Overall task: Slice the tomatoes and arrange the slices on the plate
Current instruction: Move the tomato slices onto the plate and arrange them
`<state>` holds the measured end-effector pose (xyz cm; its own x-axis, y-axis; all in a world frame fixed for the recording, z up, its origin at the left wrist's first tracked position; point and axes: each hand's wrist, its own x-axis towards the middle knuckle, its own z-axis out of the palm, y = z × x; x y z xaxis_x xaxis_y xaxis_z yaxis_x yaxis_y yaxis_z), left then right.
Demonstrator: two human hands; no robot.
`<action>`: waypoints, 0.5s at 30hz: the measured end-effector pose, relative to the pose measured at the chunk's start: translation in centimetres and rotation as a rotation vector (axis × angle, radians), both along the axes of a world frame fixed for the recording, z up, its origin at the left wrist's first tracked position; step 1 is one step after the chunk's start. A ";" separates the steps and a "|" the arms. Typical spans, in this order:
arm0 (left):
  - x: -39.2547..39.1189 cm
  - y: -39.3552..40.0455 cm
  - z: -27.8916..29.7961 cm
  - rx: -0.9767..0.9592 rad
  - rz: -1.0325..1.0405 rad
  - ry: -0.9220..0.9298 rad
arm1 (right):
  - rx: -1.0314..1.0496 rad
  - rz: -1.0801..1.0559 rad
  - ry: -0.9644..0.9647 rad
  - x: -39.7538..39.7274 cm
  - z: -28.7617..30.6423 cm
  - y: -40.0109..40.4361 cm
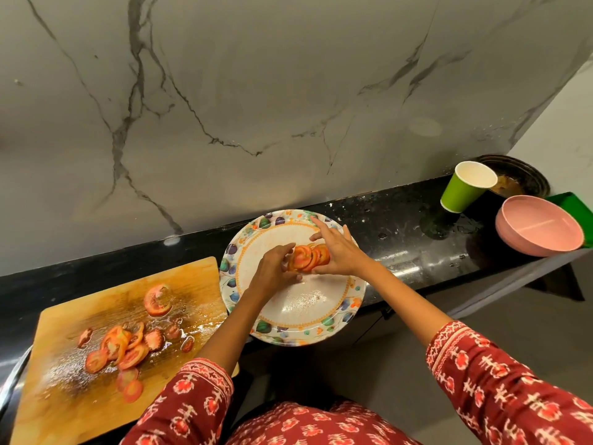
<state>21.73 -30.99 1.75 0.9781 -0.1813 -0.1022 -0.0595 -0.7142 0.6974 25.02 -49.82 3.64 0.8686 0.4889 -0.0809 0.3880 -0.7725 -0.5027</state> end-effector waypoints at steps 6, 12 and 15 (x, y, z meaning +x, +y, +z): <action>0.5 -0.5 -0.1 0.058 -0.004 0.008 | 0.037 -0.026 0.025 0.0 0.3 0.2; 0.6 -1.2 0.0 0.059 -0.005 -0.001 | -0.022 0.019 0.074 0.4 0.4 -0.3; 0.5 -1.2 -0.1 0.061 0.007 0.004 | -0.041 0.045 0.066 0.5 0.1 -0.2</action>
<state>22.22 -32.23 1.69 0.9788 -0.1682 -0.1166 -0.0520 -0.7555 0.6530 25.48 -49.97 3.75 0.8380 0.5223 -0.1579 0.3897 -0.7754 -0.4969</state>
